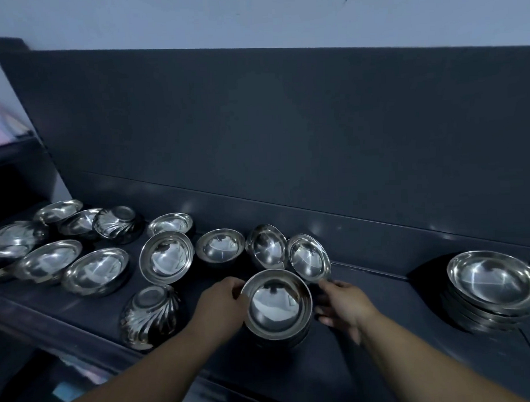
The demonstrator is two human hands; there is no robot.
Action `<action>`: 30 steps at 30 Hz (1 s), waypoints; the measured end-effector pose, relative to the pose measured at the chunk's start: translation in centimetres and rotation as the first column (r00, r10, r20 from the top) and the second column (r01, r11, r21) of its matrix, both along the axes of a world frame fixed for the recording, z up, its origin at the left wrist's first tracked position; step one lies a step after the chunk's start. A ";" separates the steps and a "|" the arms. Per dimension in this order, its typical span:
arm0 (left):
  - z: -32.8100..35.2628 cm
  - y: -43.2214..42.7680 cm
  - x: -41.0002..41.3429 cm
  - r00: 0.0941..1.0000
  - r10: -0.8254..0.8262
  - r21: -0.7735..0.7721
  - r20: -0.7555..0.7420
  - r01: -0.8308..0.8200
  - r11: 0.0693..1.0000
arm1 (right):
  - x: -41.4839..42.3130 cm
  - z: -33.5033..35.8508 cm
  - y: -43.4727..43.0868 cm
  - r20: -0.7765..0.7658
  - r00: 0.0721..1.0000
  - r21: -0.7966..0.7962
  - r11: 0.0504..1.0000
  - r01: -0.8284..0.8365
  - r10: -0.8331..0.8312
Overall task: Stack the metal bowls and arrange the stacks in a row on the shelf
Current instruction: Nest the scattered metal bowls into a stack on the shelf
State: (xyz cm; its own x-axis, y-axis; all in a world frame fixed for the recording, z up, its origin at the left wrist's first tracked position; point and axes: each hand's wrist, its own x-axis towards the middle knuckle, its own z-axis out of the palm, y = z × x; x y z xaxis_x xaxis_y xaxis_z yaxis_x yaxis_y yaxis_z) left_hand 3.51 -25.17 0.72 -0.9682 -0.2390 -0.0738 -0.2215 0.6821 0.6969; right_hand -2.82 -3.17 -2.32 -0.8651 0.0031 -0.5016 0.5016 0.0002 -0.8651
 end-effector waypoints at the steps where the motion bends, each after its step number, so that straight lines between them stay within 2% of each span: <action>1: 0.0 0.2 0.1 1.000 -0.004 -0.027 -0.001 0.004 1.000 | -0.5 -0.3 0.0 0.016 1.000 -0.013 1.000 0.005 -0.005; 3: -0.2 0.3 0.3 1.000 0.006 -0.055 0.000 -0.006 0.998 | -1.4 -0.9 -0.2 0.055 0.998 -0.052 0.999 0.014 -0.012; 8: -0.6 0.5 0.9 0.997 0.054 0.041 0.051 -0.056 0.998 | -2.9 -1.5 -0.7 0.112 0.993 -0.171 0.984 0.055 -0.036; 12: -0.9 0.7 0.9 0.996 0.075 0.065 0.046 -0.077 0.995 | -3.3 -1.6 -0.8 0.120 0.991 -0.197 0.977 0.088 -0.065; 16: -1.0 0.8 0.7 0.994 0.092 0.128 0.059 -0.099 0.987 | -2.8 -1.0 -0.2 0.050 0.991 -0.189 0.973 0.128 -0.121; 22: -0.8 1.5 0.1 0.995 0.075 0.207 0.068 -0.088 0.974 | -1.2 3.9 1.3 -0.171 0.972 -0.121 0.982 0.142 -0.162; 24: -0.9 1.7 -0.1 0.992 0.085 0.322 0.094 -0.111 0.940 | -0.3 5.8 1.4 -0.248 0.961 -0.078 0.992 0.102 -0.118; 27: -1.0 1.9 -0.2 0.982 0.090 0.520 0.166 -0.165 0.838 | 1.2 7.6 1.1 -0.328 0.944 0.035 0.998 0.059 -0.045; 30: -0.9 2.3 0.0 0.980 0.087 0.668 0.177 -0.184 0.721 | 2.5 7.8 0.7 -0.355 0.933 0.197 0.980 0.019 0.053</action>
State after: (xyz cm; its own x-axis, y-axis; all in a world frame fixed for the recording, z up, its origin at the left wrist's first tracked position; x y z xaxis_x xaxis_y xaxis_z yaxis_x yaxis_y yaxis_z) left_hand 3.49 -22.83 -0.21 -0.9001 -0.2055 -0.3841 -0.3913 -0.0060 0.9203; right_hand -0.33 -2.48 5.50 -0.9871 0.0525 -0.1511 0.1584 0.1920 -0.9685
